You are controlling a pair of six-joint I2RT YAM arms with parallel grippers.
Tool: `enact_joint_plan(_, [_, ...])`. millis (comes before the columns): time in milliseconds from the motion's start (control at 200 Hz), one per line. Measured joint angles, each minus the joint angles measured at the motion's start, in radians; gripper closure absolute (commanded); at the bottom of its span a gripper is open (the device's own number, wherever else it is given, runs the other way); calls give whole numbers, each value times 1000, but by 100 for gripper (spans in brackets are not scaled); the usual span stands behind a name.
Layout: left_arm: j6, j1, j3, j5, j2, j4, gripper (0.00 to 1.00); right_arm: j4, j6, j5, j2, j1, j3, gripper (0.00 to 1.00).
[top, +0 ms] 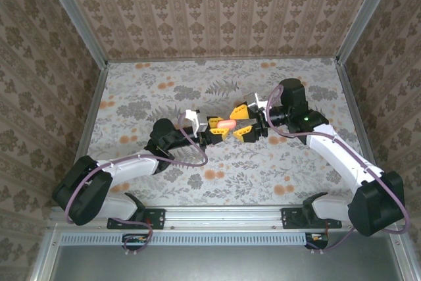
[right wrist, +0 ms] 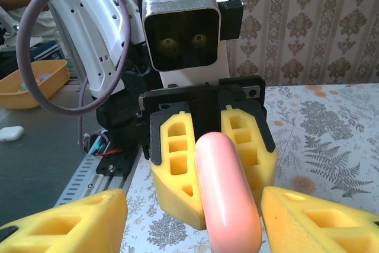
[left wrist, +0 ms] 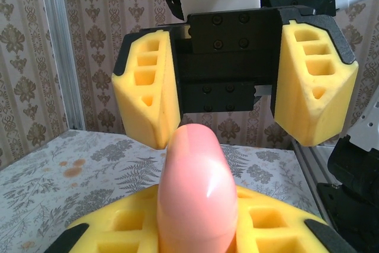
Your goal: Insert the wireless bluetooth earbuds into the charging case
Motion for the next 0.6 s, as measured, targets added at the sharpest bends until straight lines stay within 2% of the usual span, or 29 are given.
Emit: enact_joint_plan(600, [0, 0, 0, -3, -27, -23, 88, 29, -8, 32, -87, -23, -19, 38])
